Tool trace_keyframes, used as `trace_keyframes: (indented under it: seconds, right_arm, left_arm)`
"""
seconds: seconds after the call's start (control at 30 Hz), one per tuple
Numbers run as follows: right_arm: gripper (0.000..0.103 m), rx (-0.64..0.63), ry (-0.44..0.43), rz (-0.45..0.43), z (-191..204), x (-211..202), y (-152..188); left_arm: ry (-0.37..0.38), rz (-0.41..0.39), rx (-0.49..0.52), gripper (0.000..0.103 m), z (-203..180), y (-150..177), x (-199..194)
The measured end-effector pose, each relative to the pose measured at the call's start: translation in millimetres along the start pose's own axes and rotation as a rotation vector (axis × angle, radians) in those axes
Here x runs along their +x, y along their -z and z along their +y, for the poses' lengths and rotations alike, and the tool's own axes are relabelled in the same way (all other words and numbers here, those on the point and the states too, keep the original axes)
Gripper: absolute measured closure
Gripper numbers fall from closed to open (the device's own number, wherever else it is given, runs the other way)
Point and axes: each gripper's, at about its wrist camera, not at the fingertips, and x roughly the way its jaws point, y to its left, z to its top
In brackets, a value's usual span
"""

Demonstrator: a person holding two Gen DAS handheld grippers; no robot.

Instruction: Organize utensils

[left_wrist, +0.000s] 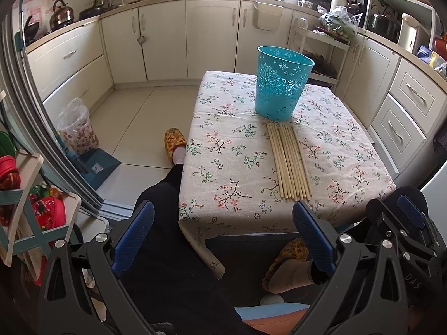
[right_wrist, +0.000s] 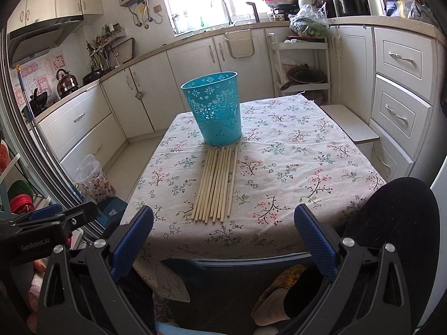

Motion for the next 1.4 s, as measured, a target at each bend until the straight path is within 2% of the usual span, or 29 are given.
trace_keyframes:
  seconds: [1.4]
  right_arm:
    - [0.006, 0.004, -0.007, 0.004, 0.2, -1.2, 1.5]
  left_arm:
    - [-0.024, 0.001, -0.02, 0.008, 1.6, 1.0, 3.4]
